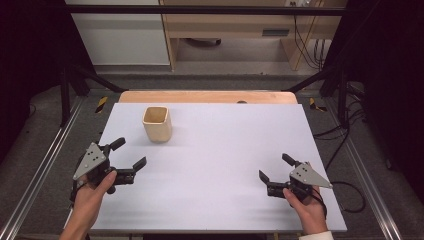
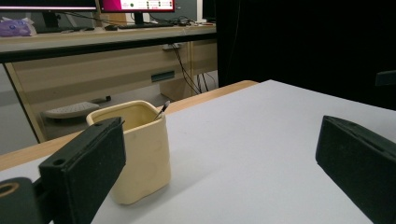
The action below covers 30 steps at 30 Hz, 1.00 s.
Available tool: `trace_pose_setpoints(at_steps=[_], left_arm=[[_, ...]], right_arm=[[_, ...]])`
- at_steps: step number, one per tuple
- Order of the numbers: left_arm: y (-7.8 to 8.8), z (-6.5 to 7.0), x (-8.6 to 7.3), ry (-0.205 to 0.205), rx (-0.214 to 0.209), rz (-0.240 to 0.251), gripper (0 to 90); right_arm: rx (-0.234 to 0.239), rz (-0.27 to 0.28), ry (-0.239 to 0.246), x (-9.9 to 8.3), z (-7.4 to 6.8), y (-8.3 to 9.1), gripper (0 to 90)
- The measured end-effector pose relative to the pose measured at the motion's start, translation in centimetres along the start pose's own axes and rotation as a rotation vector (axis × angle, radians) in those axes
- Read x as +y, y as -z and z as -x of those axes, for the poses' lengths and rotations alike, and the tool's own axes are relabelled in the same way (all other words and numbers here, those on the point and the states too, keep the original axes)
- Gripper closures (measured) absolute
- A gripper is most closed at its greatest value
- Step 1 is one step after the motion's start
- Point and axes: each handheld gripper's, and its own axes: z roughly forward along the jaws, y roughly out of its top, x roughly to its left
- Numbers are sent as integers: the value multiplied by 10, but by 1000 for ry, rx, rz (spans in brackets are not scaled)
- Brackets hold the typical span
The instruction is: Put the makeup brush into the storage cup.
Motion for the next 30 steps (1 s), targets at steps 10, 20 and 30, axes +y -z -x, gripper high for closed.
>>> trace_pose_setpoints(at_steps=[10, 20, 30], left_arm=[[6, -1, -9, -25, 12, 2, 16], [17, -9, -29, -9, 36, 33, 16], [18, -14, -44, -2, 51, 42, 19]], right_arm=[[8, -12, 4, -2, 0, -3, 29], [5, -19, 14, -2, -1, -2, 29], [-5, -32, 50, -5, 1, -3, 33]])
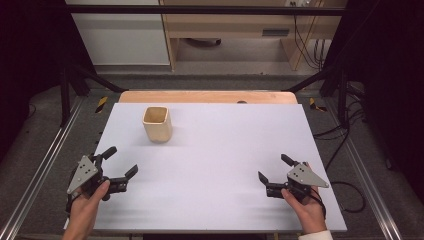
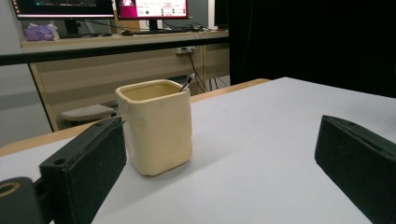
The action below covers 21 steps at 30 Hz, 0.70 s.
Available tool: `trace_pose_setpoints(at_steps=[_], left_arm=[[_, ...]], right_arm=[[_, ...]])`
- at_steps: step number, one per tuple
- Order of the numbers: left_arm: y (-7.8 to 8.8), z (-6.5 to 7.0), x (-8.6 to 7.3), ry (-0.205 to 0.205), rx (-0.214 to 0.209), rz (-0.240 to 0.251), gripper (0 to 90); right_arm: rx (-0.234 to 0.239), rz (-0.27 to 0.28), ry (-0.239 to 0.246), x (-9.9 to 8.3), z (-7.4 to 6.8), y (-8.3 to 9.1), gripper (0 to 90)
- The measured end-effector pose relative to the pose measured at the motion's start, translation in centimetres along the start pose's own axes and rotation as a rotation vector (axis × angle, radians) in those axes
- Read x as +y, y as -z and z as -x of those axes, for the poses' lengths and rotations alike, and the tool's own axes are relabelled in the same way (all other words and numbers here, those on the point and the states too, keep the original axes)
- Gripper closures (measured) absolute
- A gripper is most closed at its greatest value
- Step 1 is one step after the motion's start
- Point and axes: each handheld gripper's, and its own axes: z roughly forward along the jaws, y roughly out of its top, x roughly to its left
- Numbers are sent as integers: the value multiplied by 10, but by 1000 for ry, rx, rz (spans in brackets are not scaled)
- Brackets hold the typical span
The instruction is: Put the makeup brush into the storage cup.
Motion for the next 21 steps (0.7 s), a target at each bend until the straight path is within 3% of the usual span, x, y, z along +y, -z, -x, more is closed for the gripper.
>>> trace_pose_setpoints(at_steps=[8, 12, 21], left_arm=[[-5, 0, -13, -12, 13, -10, 18], [-6, 2, -13, -5, 20, 15, 18], [0, 7, -12, -27, 24, 19, 18]], right_arm=[[-41, 54, -15, -3, 9, 4, 49], [-60, 99, -38, -6, 15, 6, 45], [-87, 107, -65, -7, 19, 4, 29]])
